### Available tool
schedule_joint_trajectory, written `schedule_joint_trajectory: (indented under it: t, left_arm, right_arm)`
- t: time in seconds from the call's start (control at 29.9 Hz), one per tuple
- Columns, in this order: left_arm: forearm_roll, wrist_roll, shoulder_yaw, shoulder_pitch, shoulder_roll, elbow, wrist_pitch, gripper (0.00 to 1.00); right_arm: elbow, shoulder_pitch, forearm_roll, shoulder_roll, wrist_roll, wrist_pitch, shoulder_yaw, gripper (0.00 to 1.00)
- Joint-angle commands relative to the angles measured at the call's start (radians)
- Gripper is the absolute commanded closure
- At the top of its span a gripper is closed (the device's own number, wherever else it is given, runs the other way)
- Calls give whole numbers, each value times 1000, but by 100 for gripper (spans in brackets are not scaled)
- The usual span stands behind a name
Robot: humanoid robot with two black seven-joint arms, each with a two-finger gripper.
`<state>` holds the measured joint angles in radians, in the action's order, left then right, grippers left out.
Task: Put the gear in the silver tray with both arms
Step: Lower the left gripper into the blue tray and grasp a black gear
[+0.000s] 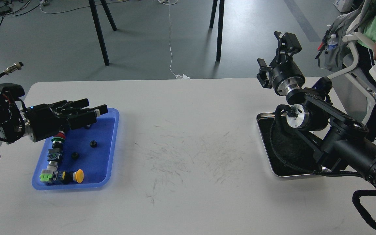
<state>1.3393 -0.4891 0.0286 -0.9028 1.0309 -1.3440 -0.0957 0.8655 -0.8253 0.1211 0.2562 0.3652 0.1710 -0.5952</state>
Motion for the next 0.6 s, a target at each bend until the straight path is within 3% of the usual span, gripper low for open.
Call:
schedule_joint_trajectory:
  t: [0.0, 0.2, 0.57]
  left_arm:
    - [60, 0, 17, -2, -34, 54, -25, 5]
    - [113, 0, 80, 4, -109, 226, -56, 8]
    - [242, 0, 134, 82, -160, 252, -147, 13]
  right_arm:
    - [0, 0, 0, 0, 0, 1, 0, 1]
    - [0, 0, 0, 0, 0, 2, 3, 1]
    - [0, 0, 0, 3, 0, 2, 9, 1]
